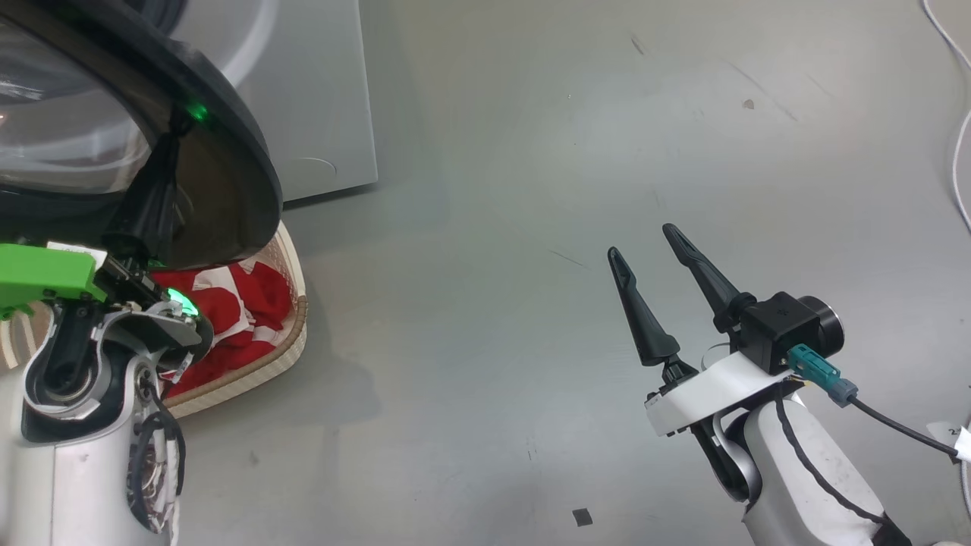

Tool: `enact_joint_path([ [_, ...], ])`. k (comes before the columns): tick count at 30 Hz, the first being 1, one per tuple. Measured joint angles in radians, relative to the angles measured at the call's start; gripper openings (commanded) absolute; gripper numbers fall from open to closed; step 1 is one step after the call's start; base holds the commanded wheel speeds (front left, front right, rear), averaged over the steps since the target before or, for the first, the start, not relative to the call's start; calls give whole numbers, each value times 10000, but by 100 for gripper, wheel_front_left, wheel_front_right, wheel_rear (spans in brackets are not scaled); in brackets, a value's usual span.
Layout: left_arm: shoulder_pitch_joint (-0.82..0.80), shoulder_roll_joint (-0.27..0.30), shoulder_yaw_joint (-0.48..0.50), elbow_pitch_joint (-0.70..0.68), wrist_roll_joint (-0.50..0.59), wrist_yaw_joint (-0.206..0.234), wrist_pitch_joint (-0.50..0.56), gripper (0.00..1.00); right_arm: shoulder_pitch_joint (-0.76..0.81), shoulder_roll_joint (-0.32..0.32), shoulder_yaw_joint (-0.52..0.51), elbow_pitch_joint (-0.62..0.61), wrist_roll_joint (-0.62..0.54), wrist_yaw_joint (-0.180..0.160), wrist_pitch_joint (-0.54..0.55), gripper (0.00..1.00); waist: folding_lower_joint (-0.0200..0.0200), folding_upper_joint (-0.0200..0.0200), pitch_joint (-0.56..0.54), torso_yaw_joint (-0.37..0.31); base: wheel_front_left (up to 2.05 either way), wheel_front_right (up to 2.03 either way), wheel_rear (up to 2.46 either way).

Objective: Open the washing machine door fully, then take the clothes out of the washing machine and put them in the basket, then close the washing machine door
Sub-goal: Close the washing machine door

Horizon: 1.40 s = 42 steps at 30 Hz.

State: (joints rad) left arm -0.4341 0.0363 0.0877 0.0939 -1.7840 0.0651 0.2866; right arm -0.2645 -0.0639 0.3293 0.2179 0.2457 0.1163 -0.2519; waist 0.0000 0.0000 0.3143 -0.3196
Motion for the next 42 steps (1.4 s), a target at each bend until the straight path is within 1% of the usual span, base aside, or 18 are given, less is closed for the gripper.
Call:
enact_joint_path([
  [2,-182,0,-27,146,0,-15,-161,0,-22,17,-8,0,6,2,0,100,0,0,36,-131,0,0,0],
  [5,-385,-8,-35,349,23,-173,-422,0,-27,21,-19,2,6,2,0,100,0,0,76,-307,0,0,0],
  [10,-590,-29,-244,685,23,-316,-520,0,-26,31,-180,-2,8,46,0,100,0,0,100,-455,0,0,0],
  [18,-639,-42,-790,1287,19,-644,-558,0,-21,42,-387,-17,4,44,0,100,0,0,-27,-277,0,0,0],
  [23,-593,-46,-897,1463,309,-1062,-560,0,-12,48,-393,-61,-15,44,0,100,0,0,-212,-63,0,0,0],
  [26,-376,186,-1361,1511,1164,-1273,-500,0,57,48,-520,-127,-15,44,0,100,0,0,-337,98,0,0,0],
  [31,352,1089,-2196,1534,2886,-1628,-504,0,157,54,-604,-128,-61,44,0,100,0,0,-591,418,0,0,0],
  [32,457,1229,-2332,1521,3218,-1659,-516,0,196,54,-658,-144,-61,44,0,100,0,0,-644,491,0,0,0],
  [33,457,1229,-2332,1521,3218,-1659,-516,0,196,54,-658,-144,-61,44,0,100,0,0,-644,491,0,0,0],
  [34,620,1492,-2669,1476,3942,-1714,-631,0,262,52,-761,-194,-71,42,0,100,0,0,-747,638,0,0,0],
  [35,620,1492,-2669,1476,3942,-1714,-631,0,262,52,-761,-194,-71,42,0,100,0,0,-747,638,0,0,0],
  [39,911,2052,-3162,1281,5538,-1762,-1225,0,307,25,-924,-286,-105,25,-2,100,0,0,-946,964,0,0,0],
  [42,1048,2121,-3198,1189,6349,-1768,-1942,0,382,0,-1034,-351,-107,-46,0,100,0,0,-1085,1219,0,0,0],
])
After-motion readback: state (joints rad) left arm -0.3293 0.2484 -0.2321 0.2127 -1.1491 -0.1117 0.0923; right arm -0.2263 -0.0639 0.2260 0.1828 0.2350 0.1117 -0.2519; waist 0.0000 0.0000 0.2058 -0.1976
